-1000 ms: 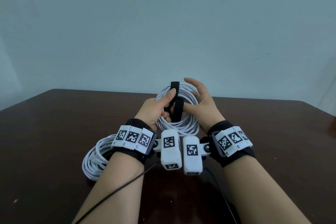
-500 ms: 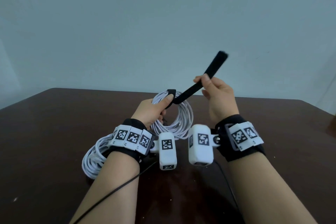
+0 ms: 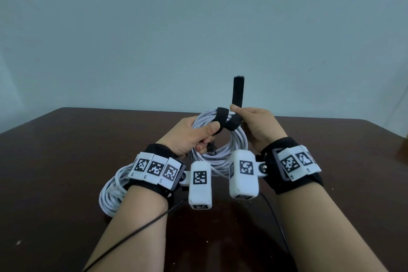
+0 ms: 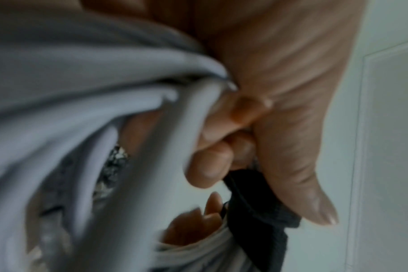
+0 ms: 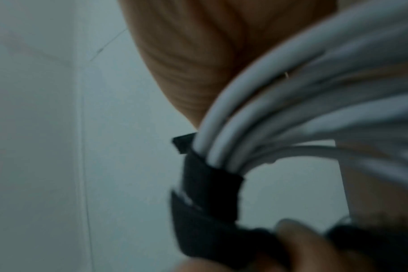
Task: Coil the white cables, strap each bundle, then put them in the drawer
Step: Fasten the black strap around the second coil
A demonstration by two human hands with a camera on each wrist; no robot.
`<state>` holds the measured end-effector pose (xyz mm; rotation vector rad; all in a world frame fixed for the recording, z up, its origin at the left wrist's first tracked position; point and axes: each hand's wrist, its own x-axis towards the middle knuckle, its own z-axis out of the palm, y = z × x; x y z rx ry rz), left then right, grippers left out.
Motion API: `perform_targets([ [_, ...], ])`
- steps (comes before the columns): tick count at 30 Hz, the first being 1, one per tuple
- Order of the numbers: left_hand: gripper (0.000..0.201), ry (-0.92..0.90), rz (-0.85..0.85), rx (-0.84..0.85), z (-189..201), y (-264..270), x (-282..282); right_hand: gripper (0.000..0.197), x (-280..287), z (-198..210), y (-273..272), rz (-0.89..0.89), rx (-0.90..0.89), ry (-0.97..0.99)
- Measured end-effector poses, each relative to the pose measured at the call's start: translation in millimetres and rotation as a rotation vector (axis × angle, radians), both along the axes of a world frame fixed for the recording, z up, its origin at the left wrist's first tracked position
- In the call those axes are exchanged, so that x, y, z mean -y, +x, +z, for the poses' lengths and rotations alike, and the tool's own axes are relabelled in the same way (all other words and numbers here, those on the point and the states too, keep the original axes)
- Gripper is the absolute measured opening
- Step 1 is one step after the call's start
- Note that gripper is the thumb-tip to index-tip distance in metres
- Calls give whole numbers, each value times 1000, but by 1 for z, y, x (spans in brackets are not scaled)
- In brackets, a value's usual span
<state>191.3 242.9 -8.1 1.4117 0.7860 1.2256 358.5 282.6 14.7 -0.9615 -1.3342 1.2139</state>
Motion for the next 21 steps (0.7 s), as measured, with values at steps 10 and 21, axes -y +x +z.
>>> perform_targets([
  [10,32,-1,141,9,3,5,2,9,-2,0,3,-19,17,145],
  [21,36,-66,243,243,7,-2,1,70,17,8,-3,338,198,154],
])
